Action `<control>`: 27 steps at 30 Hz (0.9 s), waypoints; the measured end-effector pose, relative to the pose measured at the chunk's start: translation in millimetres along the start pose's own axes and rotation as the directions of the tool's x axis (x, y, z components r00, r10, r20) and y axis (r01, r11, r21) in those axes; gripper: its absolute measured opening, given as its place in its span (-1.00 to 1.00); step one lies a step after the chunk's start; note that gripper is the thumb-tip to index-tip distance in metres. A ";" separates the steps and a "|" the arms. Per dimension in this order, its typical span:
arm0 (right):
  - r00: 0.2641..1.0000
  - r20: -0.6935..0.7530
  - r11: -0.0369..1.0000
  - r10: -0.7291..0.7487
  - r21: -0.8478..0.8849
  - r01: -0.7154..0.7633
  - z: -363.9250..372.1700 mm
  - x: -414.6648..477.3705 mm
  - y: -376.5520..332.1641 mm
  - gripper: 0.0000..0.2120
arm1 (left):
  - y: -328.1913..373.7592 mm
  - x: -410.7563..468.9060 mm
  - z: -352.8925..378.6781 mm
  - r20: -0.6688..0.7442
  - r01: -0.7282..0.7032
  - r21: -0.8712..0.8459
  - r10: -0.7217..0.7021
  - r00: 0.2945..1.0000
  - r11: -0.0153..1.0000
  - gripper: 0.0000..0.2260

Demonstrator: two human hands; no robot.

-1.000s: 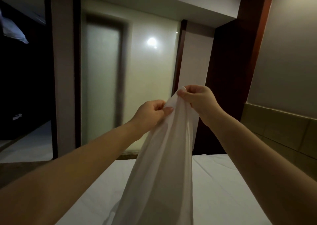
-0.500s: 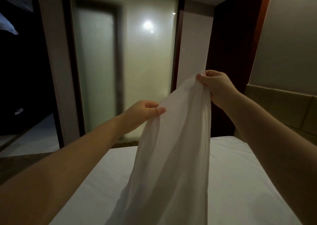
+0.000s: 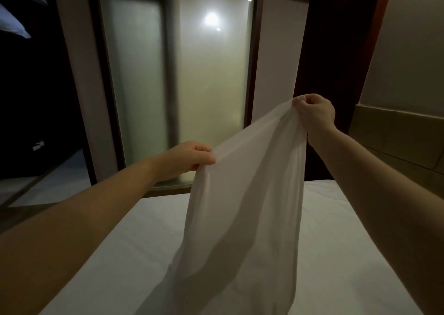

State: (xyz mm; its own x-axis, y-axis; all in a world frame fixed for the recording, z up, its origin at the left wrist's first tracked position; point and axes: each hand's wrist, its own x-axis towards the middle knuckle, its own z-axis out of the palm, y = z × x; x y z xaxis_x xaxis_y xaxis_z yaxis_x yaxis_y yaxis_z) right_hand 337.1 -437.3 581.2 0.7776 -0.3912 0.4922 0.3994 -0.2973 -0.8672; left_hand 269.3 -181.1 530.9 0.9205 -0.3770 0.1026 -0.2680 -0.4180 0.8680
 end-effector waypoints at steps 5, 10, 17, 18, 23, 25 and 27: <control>0.998 -0.033 0.998 0.057 0.007 -0.057 -6.1 12.7 23.9 -0.79 | -13.4 5.7 -0.6 0.058 0.106 -0.020 -0.105 0.993 0.994 -0.82; 0.990 0.010 0.989 0.142 0.027 -0.142 -9.7 17.5 47.7 -0.84 | -23.8 16.9 1.1 -0.163 0.072 -0.039 -0.077 0.984 0.997 -0.75; 0.953 0.016 0.949 0.301 0.089 -0.301 -11.3 24.2 68.2 -0.76 | -17.1 23.6 3.0 -0.269 0.077 -0.093 -0.100 0.958 0.993 -0.88; 0.951 -0.003 0.945 0.310 0.107 -0.308 -11.0 22.8 68.1 -0.75 | -15.9 24.8 3.5 -0.266 0.083 -0.083 -0.102 0.958 0.993 -0.85; 0.986 0.166 0.998 -0.023 -0.051 0.031 -6.3 -9.0 44.7 -0.79 | -12.6 24.9 20.2 -0.273 0.000 0.196 0.055 0.961 0.981 -0.91; 0.899 0.411 0.957 -0.152 -0.166 0.238 3.6 -34.0 28.8 -0.76 | -10.5 21.2 28.0 -0.298 -0.036 0.217 0.102 0.949 0.975 -0.83; 0.750 0.627 0.882 -0.212 -0.208 0.424 16.8 -62.4 14.9 -0.76 | -9.1 13.6 32.9 -0.306 -0.064 0.202 0.125 0.944 0.977 -0.76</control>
State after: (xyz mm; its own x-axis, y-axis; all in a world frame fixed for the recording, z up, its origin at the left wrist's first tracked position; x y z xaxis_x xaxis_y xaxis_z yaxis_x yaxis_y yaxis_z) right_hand 302.7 -402.6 536.3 0.8027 0.3159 0.5058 0.5803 -0.6092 -0.5405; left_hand 274.9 -209.6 508.4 0.9224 -0.1555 0.3536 -0.3781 -0.5517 0.7434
